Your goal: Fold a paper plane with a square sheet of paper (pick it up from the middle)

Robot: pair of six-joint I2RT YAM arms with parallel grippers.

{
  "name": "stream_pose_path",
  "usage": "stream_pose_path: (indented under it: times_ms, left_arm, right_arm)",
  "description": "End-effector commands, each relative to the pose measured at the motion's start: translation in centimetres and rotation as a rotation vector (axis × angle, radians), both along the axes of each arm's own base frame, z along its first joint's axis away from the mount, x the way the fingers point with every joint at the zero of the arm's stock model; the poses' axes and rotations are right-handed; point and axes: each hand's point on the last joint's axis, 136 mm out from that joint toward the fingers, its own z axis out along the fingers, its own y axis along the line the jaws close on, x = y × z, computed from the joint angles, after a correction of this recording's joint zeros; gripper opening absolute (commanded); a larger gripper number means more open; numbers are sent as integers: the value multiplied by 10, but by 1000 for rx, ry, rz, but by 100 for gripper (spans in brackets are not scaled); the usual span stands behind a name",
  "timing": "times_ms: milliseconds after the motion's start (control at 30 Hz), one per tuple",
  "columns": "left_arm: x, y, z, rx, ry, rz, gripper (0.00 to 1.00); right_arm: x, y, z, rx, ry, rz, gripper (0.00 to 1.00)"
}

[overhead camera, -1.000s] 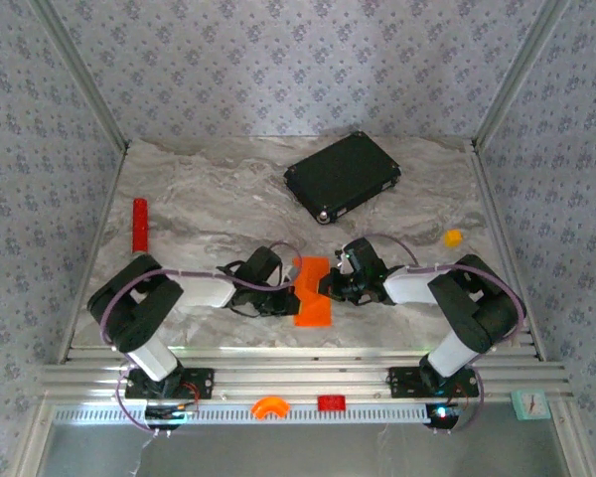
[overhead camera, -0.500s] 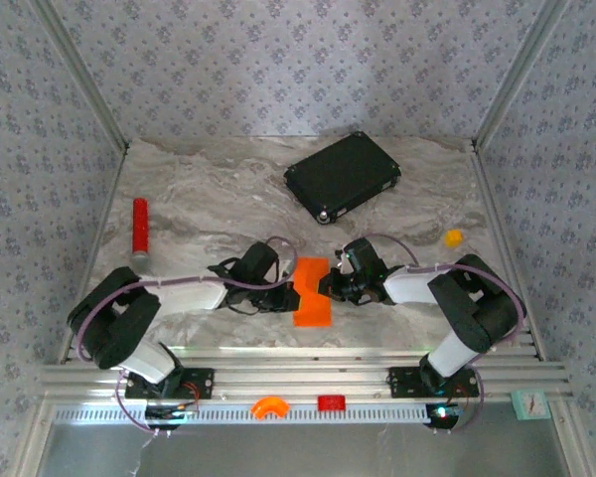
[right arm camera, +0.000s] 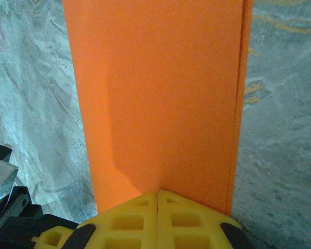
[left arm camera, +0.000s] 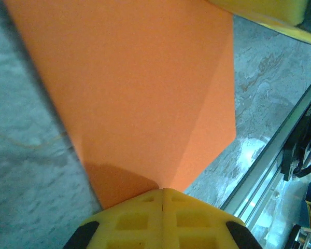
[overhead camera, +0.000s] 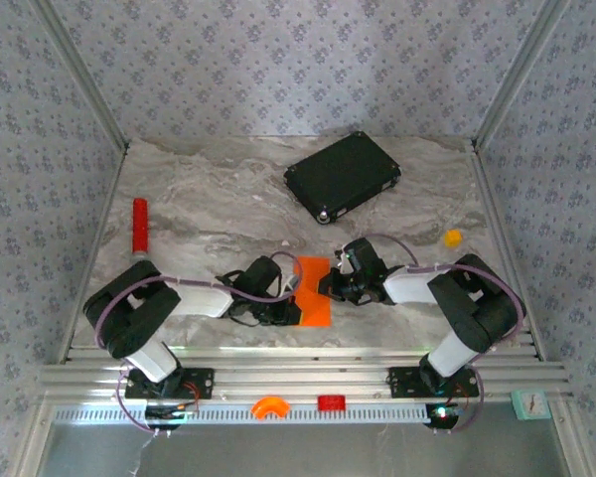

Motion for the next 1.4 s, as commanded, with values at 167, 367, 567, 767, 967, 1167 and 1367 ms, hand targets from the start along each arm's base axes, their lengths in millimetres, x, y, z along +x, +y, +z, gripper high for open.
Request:
stream_pose_path:
  times_ms: [167,367,567,767,967,1167,1367]
  left_arm:
    - [-9,33,6,105,-26,19,4]
    - [28,3,45,-33,-78,70,4]
    - [48,-23,33,-40,-43,71,5]
    - [32,-9,-7,33,48,72,4]
    - [-17,29,-30,116,77,-4,4]
    - [-43,54,-26,226,-21,-118,4]
    - [-25,46,8,171,-154,-91,5]
  right_arm:
    - [-51,-64,-72,-307,232,-63,0]
    - [-51,-63,-71,-307,232,-62,0]
    - [-51,-63,-72,-306,233,-65,0]
    - [-50,-62,-72,-302,234,-63,0]
    - [-50,-60,-74,-298,238,-62,0]
    - [-51,-61,-74,-300,235,-65,0]
    - [-55,-66,-74,-311,239,-66,0]
